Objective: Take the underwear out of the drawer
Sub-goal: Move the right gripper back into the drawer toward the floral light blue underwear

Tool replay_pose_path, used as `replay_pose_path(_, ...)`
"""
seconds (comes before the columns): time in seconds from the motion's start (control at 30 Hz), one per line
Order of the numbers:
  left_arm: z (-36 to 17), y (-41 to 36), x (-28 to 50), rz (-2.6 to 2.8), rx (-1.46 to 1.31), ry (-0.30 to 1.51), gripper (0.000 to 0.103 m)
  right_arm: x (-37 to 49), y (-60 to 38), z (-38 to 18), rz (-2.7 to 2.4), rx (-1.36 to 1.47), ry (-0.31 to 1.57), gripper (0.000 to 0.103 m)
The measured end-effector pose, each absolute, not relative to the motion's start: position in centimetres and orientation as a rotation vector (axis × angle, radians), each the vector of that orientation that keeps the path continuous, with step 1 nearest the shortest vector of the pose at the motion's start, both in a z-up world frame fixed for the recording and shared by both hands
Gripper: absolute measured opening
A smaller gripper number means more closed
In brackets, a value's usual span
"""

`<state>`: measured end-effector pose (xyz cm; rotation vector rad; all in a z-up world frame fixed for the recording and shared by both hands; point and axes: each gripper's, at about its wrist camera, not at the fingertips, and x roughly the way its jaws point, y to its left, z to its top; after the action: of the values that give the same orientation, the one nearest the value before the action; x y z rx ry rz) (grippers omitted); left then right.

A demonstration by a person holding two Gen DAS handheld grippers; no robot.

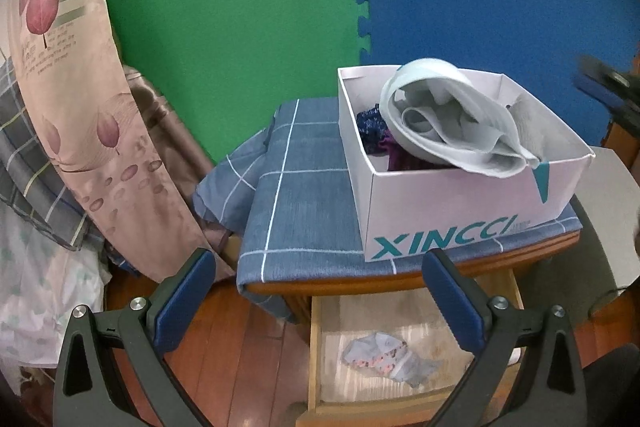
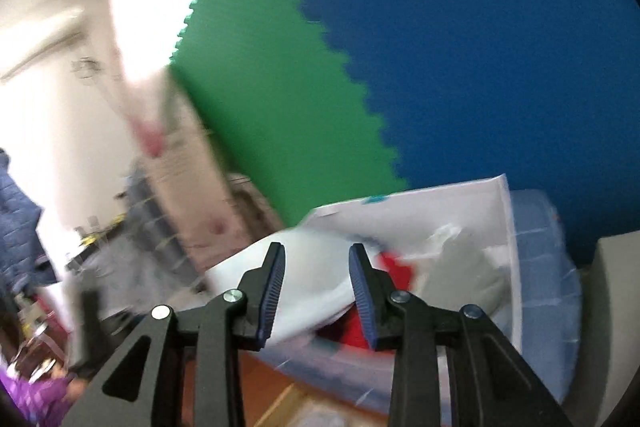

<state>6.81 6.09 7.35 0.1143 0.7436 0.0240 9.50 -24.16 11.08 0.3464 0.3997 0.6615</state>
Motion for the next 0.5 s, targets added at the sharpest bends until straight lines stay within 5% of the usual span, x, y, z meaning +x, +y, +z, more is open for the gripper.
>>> replay_pose_path(0.2,5.8,6.9,5.9,0.017,0.095,0.767,0.103,1.4,-20.9,4.7,0.708,0.147,0.543,0.034)
replay_pose_path(0.5,2.3,8.0,4.8,0.021,0.073,0.788,0.103,-0.6,-20.7,-2.3,0.685,0.218,0.733,0.034)
